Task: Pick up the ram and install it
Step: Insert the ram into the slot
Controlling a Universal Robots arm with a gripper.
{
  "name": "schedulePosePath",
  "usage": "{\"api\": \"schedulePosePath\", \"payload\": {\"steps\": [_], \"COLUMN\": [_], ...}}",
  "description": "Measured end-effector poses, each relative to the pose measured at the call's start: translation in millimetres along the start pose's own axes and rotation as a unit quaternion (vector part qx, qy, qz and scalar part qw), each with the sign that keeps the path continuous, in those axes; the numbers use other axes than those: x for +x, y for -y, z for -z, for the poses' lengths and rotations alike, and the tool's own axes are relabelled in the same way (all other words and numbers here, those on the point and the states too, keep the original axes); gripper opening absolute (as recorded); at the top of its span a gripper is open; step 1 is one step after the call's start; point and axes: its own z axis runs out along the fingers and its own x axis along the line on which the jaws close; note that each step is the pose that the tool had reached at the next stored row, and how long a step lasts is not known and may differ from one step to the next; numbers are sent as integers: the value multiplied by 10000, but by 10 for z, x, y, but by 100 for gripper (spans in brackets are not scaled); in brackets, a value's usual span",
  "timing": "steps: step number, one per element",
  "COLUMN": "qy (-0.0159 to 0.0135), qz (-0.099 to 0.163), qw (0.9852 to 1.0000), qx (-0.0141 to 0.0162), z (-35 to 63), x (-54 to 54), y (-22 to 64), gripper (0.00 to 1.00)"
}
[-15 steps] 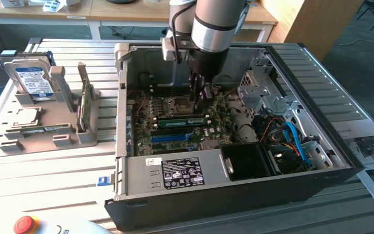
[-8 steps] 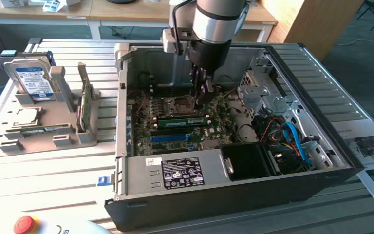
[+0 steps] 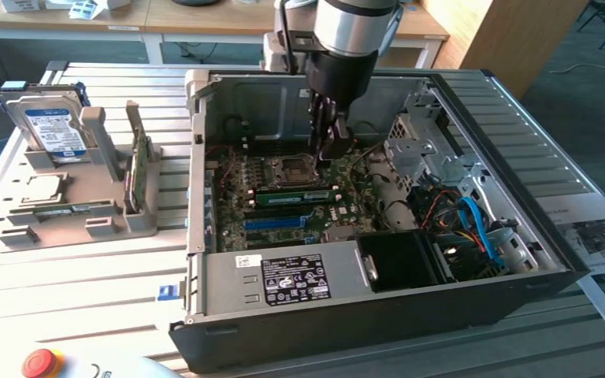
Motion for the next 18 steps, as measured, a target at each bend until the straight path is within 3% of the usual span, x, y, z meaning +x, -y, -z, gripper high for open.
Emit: {"api": "schedulePosePath", "payload": {"steps": [18], "qy": [-21], "qz": [0], "qw": [10000], "qx": [1], "z": [311], "x": [-6], "y": [-5], "gripper": [49]}}
